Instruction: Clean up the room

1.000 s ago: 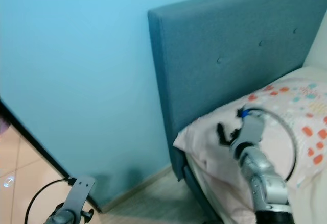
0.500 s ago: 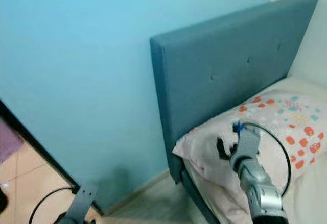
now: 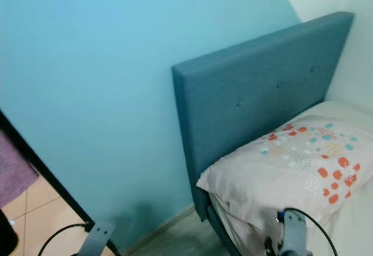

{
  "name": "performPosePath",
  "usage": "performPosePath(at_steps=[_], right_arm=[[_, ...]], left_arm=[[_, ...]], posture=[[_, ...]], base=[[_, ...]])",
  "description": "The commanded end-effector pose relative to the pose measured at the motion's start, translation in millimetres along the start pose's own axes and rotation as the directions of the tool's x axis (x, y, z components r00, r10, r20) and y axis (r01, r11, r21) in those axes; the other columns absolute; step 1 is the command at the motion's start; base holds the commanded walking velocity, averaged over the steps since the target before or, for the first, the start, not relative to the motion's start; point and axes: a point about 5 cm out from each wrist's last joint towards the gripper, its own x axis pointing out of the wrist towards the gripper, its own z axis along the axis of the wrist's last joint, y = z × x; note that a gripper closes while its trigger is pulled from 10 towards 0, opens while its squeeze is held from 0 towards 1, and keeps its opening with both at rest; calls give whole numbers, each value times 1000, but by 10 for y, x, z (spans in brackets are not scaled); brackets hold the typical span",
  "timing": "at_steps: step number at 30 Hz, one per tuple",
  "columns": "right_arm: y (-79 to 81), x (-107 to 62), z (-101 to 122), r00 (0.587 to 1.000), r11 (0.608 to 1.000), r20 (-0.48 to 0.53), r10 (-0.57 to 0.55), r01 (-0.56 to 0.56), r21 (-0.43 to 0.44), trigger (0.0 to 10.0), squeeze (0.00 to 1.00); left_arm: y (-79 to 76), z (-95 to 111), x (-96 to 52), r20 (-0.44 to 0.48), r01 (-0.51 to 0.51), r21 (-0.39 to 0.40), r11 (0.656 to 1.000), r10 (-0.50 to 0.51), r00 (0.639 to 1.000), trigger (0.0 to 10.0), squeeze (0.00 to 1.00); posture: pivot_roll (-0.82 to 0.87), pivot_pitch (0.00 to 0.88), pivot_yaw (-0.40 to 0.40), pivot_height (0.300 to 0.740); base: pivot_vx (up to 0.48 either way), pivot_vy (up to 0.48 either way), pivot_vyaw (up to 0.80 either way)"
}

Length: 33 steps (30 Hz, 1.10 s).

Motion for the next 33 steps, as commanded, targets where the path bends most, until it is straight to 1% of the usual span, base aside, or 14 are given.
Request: performPosePath(at_steps=[1,3,4,5,6,7,11,14,16,19,23,26,28,33], right_arm=[[14,-8,-215,997,1000,-69,-17,16,-13,10000,0],[-5,-35,-479,987,1000,-158,-23,22,-14,10000,0],[4,-51,-568,983,1000,-185,-9,10,0,10000,0],[4,-51,-568,983,1000,-185,-9,10,0,10000,0],[13,-87,-728,970,1000,-243,-2,3,3,10000,0],[13,-87,-728,970,1000,-243,-2,3,3,10000,0],[27,-139,-909,957,1000,-291,3,-4,-3,10000,0],[13,-154,-960,953,1000,-302,1,-3,-7,10000,0],[-49,-170,-1005,950,1000,-312,-11,8,-11,10000,0],[-80,-174,-1014,949,1000,-316,-19,15,-13,10000,0],[-175,-187,-1041,944,998,-325,-56,52,-21,10000,0],[-172,-187,-1042,944,998,-326,-56,50,-26,10000,0],[-151,-189,-1054,942,999,-331,-52,48,-21,10000,0],[-104,-185,-1053,942,999,-333,-48,46,-15,10000,0]], left_arm=[[9,-66,-6,-32,-1,-22,1000,0,999,10000,0],[-18,-79,-7,-41,6,-26,1000,-7,999,10000,0],[-26,-90,-9,-45,8,-24,1000,-9,999,10000,0],[-26,-90,-9,-45,8,-24,1000,-9,999,10000,0],[-35,-117,-13,-53,12,-19,1000,-13,999,10000,0],[-35,-117,-13,-53,12,-19,1000,-13,999,10000,0],[-34,-153,-18,-62,14,-14,1000,-15,998,10000,0],[-32,-170,-21,-67,16,-9,1000,-17,998,10000,0],[-34,-184,-23,-72,20,-2,1000,-20,997,10000,0],[-34,-183,-23,-72,21,0,1000,-21,997,10000,0],[-50,-162,-20,-66,33,10,999,-32,997,10000,0],[-54,-157,-19,-65,35,13,999,-34,997,10000,0],[-66,-140,-17,-59,40,17,999,-39,998,10000,0],[-80,-115,-15,-45,55,32,998,-54,998,10000,0]], posture=[[-65,0,38,726],[-71,0,39,726],[-72,0,40,726],[-72,0,40,726],[-71,0,39,726],[-71,0,39,726],[-68,0,38,726],[-70,0,41,726],[-76,0,46,726],[-76,0,46,726],[-80,0,49,726],[-80,0,49,726],[-83,0,50,726],[-84,0,49,726]], base=[[-319,0,0],[-351,0,0],[-386,0,0],[-386,0,0],[-480,0,-475],[-480,0,-475],[-480,0,-641],[-480,0,-688],[-480,0,-684],[-480,0,-690],[-480,0,-473],[-480,0,0],[-444,0,-594],[0,0,-604]])
